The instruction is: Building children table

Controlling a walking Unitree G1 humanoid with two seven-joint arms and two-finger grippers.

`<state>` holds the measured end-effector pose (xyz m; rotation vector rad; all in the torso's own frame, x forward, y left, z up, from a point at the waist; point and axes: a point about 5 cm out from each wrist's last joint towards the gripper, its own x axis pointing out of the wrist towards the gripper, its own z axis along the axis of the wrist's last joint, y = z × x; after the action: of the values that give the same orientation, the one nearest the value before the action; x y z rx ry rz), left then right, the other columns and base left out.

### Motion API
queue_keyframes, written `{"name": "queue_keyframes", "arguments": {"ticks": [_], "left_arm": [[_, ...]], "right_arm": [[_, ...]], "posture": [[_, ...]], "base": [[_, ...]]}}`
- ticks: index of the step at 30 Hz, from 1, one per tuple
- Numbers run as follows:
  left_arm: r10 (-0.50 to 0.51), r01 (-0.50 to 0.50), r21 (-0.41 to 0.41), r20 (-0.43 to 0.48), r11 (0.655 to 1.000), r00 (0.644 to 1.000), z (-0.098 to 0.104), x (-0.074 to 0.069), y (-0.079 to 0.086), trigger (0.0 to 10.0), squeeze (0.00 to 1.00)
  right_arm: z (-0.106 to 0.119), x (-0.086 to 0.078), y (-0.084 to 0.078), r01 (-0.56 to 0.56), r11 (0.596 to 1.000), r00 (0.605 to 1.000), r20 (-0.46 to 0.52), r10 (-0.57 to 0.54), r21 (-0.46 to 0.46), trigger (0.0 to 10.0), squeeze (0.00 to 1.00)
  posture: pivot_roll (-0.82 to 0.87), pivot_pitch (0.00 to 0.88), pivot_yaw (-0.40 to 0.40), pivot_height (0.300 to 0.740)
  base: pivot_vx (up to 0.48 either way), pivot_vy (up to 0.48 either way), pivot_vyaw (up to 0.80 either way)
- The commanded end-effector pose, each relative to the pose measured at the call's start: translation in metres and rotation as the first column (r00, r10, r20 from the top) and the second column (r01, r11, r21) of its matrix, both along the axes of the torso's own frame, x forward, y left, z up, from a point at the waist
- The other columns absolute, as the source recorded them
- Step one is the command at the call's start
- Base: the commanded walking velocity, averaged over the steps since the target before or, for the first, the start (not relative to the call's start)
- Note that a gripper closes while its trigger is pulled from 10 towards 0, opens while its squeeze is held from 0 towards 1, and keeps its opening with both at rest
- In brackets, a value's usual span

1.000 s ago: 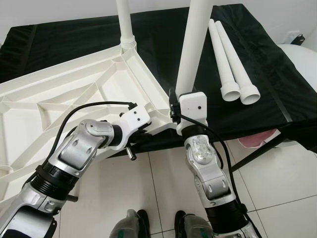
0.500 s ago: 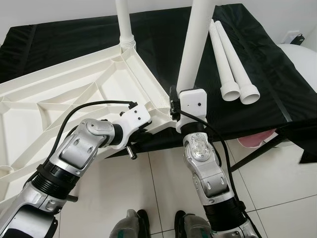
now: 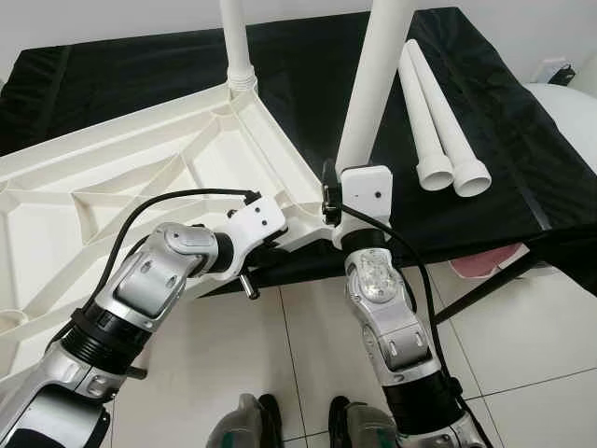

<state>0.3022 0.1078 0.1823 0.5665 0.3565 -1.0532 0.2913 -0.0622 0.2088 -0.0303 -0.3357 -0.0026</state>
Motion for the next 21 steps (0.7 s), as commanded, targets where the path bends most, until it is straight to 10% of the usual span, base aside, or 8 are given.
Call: {"name": "queue_keyframes", "arguments": {"ticks": [1, 10, 11, 14, 15, 16, 21], "left_arm": [[0.007, -0.006, 0.018, -0.068, 1.000, 0.998, -0.0136, -0.0049, 0.0102, 10.0, 0.00], [0.008, -0.007, 0.017, -0.066, 1.000, 0.998, -0.0135, -0.0045, 0.0099, 10.0, 0.00], [0.009, -0.008, 0.017, -0.066, 1.000, 0.998, -0.0136, -0.0046, 0.0099, 10.0, 0.00], [0.010, -0.009, 0.016, -0.067, 1.000, 0.998, -0.0138, -0.0047, 0.0100, 10.0, 0.00], [0.010, -0.009, 0.016, -0.066, 1.000, 0.998, -0.0138, -0.0046, 0.0100, 10.0, 0.00], [0.011, -0.010, 0.016, -0.067, 1.000, 0.998, -0.0139, -0.0045, 0.0102, 10.0, 0.00], [0.016, -0.015, 0.013, -0.066, 1.000, 0.998, -0.0138, -0.0042, 0.0104, 10.0, 0.00]], "right_arm": [[-0.0305, 0.0036, -0.0534, 0.314, 0.949, 0.939, -0.149, -0.309, 0.010, 10.0, 0.00], [-0.0318, 0.0033, -0.0533, 0.310, 0.951, 0.940, -0.154, -0.306, 0.002, 10.0, 0.00], [-0.0323, 0.0032, -0.0535, 0.309, 0.951, 0.940, -0.157, -0.304, 0.005, 10.0, 1.00], [-0.0327, 0.0034, -0.0541, 0.309, 0.951, 0.939, -0.157, -0.306, -0.001, 10.0, 1.00], [-0.0331, 0.0039, -0.0540, 0.304, 0.953, 0.940, -0.161, -0.300, -0.003, 10.0, 0.82], [-0.0334, 0.0043, -0.0540, 0.301, 0.954, 0.940, -0.165, -0.298, -0.006, 10.0, 0.00], [-0.0325, 0.0051, -0.0554, 0.301, 0.954, 0.941, -0.161, -0.299, -0.016, 10.0, 0.00]], "posture": [[-0.08, 0.180, 0.018, 0.740], [-0.08, 0.181, 0.016, 0.740], [-0.08, 0.182, 0.014, 0.740], [-0.08, 0.182, 0.014, 0.740], [-0.08, 0.182, 0.014, 0.740], [-0.08, 0.182, 0.014, 0.740], [-0.08, 0.184, 0.013, 0.740]], "base": [[0.000, 0.000, 0.00], [0.000, 0.000, 0.00], [0.000, 0.000, 0.00], [0.000, 0.000, 0.00], [0.000, 0.000, 0.00], [0.000, 0.000, 0.00], [0.000, 0.000, 0.00]]}}
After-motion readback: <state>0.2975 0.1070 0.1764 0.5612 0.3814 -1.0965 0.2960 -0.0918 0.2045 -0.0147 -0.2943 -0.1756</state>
